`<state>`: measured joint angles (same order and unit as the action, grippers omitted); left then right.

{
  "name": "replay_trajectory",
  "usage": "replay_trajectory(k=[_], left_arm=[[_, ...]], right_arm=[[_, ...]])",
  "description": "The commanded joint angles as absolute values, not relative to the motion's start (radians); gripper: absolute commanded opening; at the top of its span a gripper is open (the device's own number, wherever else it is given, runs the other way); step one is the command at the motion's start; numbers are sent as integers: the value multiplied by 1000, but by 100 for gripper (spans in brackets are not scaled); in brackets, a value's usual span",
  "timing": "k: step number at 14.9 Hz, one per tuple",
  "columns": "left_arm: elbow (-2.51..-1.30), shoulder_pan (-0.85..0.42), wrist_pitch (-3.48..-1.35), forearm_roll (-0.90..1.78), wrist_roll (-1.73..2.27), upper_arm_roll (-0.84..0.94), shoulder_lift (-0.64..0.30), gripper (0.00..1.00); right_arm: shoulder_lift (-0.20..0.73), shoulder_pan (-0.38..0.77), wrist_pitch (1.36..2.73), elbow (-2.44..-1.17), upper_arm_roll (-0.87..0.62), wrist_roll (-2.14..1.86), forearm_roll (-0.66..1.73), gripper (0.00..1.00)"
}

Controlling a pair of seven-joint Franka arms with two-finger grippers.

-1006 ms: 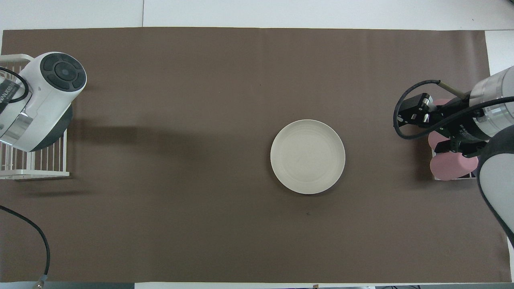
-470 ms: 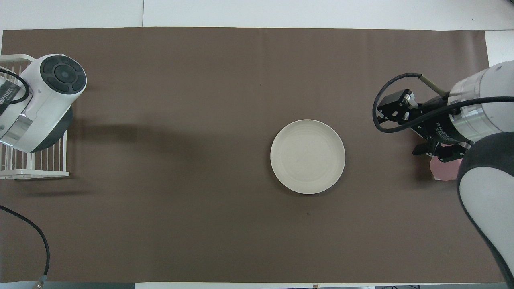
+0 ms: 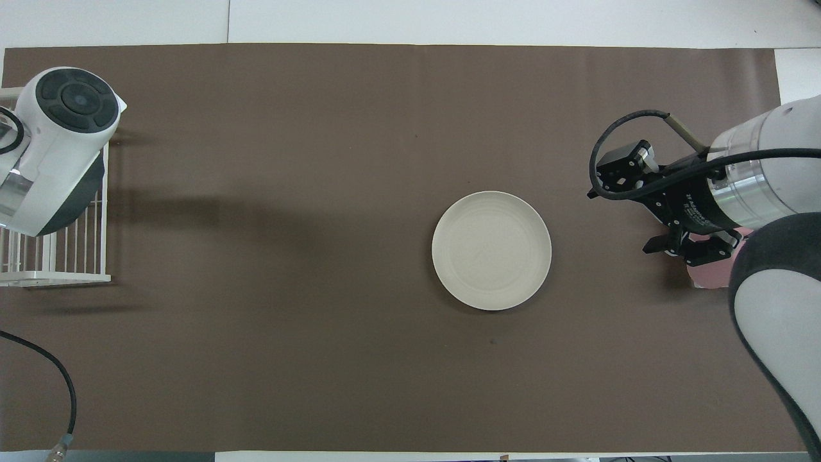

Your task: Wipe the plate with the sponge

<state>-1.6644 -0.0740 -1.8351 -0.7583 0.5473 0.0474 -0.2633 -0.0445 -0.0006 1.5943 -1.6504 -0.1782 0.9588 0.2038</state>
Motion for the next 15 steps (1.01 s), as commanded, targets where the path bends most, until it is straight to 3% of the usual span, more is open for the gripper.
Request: replay_trajectory(k=[1, 6, 12, 15], left_arm=[[-1516, -129, -1659, -597, 538, 46, -262, 0], [-1391, -112, -1525, -107, 538, 34, -219, 0], [-1404, -29, -1497, 437, 534, 32, -158, 0], [-1500, -3, -1508, 653, 491, 29, -108, 0]], right_arm=[[-49, -6, 1600, -1649, -186, 986, 224, 100], [-51, -5, 1600, -1652, -195, 1113, 242, 100], [-58, 20, 1614, -1660, -212, 1397, 368, 100], [-84, 95, 1783, -1739, -212, 1579, 391, 100]])
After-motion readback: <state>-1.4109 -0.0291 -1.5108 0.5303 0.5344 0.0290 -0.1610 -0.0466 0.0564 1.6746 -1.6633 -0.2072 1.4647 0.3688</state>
